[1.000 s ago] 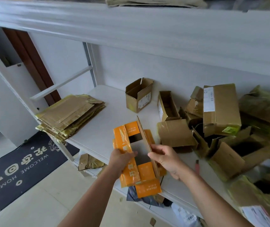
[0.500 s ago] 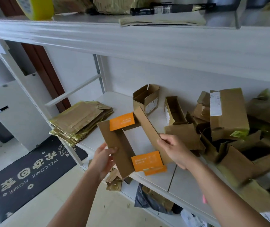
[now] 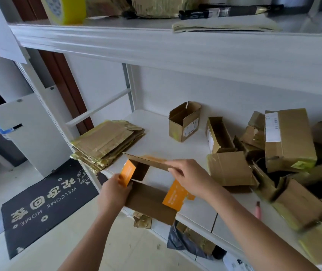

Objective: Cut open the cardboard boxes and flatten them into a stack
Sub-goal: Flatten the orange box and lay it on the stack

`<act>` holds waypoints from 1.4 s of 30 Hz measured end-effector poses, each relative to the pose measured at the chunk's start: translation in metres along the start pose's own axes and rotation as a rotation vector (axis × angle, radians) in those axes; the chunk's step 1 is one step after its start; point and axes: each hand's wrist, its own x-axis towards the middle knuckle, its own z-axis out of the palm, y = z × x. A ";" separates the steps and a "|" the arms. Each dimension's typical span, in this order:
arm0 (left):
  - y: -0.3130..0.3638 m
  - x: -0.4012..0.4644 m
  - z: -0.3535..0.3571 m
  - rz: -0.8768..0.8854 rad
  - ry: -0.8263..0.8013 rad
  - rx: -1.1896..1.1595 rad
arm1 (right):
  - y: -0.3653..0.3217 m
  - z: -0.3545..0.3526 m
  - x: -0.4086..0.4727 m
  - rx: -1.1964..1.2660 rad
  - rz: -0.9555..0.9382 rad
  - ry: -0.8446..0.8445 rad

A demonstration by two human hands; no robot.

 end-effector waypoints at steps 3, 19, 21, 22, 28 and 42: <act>-0.011 0.003 -0.002 -0.049 -0.011 -0.051 | 0.007 0.003 -0.007 0.142 0.015 0.121; -0.012 0.010 -0.002 -0.066 -0.091 -0.172 | 0.015 0.095 -0.031 0.455 0.466 0.352; -0.014 0.011 -0.010 -0.158 -0.141 -0.424 | 0.012 0.094 -0.021 0.371 0.478 0.365; -0.016 0.012 -0.017 -0.233 -0.201 -0.589 | 0.012 0.090 -0.018 0.372 0.472 0.357; -0.048 0.024 -0.043 -0.410 -0.623 -1.441 | 0.021 0.036 -0.006 0.248 0.237 -0.194; -0.122 0.002 0.048 -0.693 -0.613 -0.638 | 0.065 0.088 -0.030 -0.297 0.340 -0.629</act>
